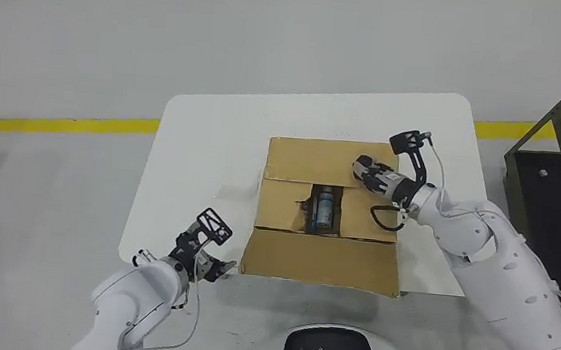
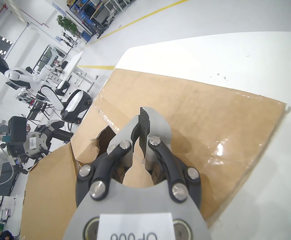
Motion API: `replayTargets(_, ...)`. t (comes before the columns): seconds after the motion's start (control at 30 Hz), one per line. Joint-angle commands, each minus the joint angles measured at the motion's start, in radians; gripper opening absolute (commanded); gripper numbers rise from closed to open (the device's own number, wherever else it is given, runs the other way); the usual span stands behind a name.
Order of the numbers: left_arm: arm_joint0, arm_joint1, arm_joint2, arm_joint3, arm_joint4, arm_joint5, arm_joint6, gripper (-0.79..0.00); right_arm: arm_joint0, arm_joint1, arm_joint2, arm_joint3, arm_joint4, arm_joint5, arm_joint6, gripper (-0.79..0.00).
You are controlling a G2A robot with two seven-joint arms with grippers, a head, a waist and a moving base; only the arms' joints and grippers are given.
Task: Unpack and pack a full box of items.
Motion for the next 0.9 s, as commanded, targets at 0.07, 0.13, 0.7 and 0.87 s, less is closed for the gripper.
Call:
replayTargets(0.07, -0.029, -0.002, 0.045, -0.012, -0.002, -0.042, 0.03, 0.0, -0.003, 0.001, 0.004, -0.003, -0.004, 0.0, 0.003, -0.785)
replayTargets(0.13, -0.05, -0.003, 0.059, -0.013, -0.01, -0.051, 0.04, 0.0, -0.005, 0.002, 0.009, -0.007, -0.004, 0.002, 0.005, -0.785)
replayTargets(0.7, -0.313, -0.04, 0.209, 0.101, -0.039, 0.111, 0.09, 0.0, -0.064, 0.028, 0.177, -0.198, 0.034, 0.038, -0.011, -0.785)
replayTargets(0.87, -0.388, -0.061, 0.272, 0.21, -0.023, 0.224, 0.075, 0.0, -0.11, 0.033, 0.209, -0.293, 0.025, 0.058, -0.038, -0.785)
